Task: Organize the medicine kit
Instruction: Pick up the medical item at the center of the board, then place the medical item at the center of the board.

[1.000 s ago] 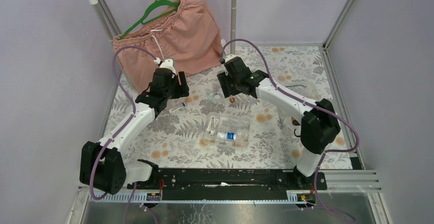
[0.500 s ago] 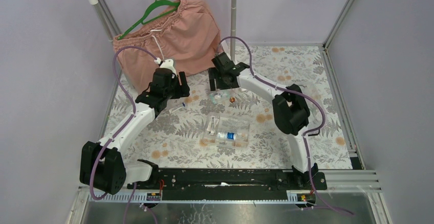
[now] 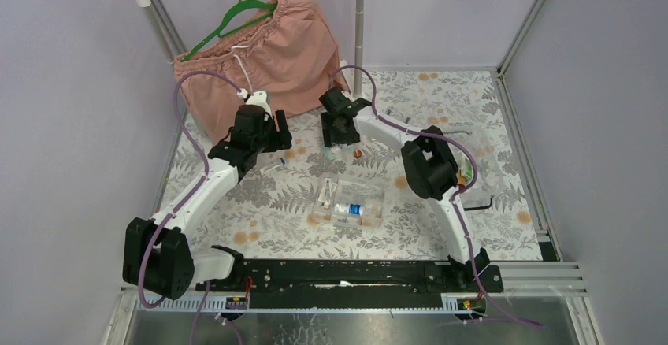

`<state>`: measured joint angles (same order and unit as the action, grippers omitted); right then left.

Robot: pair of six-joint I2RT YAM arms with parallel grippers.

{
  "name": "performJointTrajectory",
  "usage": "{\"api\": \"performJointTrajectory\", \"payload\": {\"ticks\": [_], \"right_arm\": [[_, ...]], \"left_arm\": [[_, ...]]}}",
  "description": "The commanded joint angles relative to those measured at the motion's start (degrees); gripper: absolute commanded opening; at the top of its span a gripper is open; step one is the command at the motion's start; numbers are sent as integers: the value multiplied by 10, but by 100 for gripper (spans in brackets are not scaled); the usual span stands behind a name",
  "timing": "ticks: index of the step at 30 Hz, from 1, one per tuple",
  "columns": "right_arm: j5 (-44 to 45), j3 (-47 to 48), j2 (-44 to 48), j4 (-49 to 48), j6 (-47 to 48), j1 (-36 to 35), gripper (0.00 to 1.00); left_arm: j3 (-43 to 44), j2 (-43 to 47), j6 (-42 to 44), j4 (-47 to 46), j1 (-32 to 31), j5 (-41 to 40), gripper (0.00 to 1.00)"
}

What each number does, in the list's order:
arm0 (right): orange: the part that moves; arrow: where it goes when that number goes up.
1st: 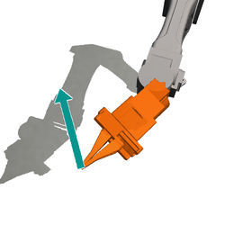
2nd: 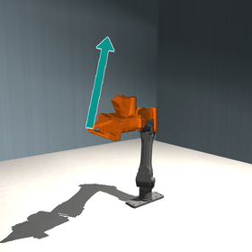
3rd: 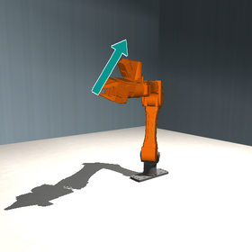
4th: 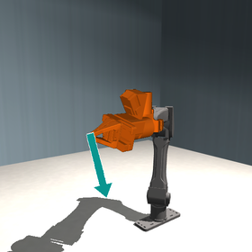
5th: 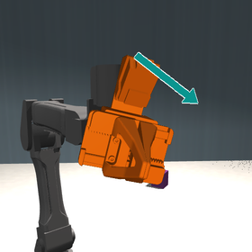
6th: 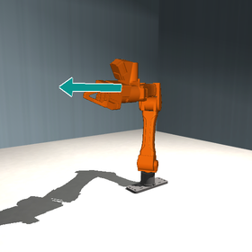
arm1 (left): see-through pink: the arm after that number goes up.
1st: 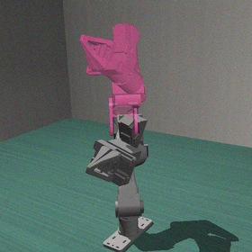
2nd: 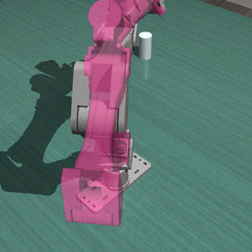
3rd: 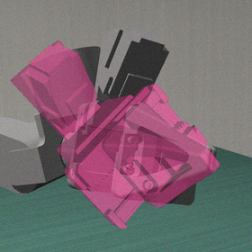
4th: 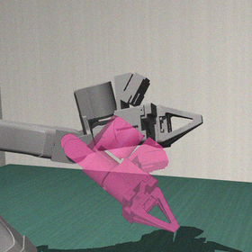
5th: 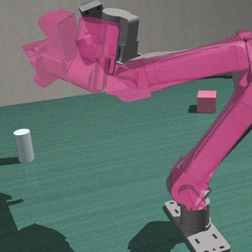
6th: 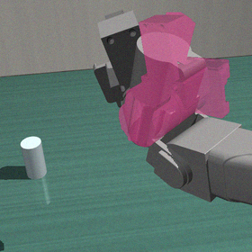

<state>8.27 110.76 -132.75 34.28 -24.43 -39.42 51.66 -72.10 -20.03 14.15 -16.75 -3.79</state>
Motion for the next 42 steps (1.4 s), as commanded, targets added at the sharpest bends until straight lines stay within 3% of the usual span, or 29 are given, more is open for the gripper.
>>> {"api": "performJointTrajectory", "payload": {"ticks": [1, 9, 15, 20, 24, 31, 39, 42], "right_arm": [[21, 25, -5, 10, 10, 1, 64], [23, -4, 22, -16, 23, 2, 38], [16, -62, 104, -60, 47, 1, 37], [67, -137, 182, -55, 58, 7, 36], [81, -241, 256, -52, 52, 24, 35], [86, -414, 365, -48, 35, 46, 35], [50, -484, 390, -88, 31, 46, 37], [47, -495, 395, -93, 30, 46, 43]], "left_arm": [[17, 11, -4, -8, 7, 6, 75], [15, 11, -5, -11, 9, 10, 75], [14, 10, -5, -11, 10, 12, 75], [14, 10, -5, -11, 10, 12, 75], [16, 5, -6, -10, 11, 19, 75], [10, -9, 12, -29, 10, 111, 77], [40, -88, -12, -42, 7, 169, 81], [63, -122, -19, -42, 2, 166, 81]]}}
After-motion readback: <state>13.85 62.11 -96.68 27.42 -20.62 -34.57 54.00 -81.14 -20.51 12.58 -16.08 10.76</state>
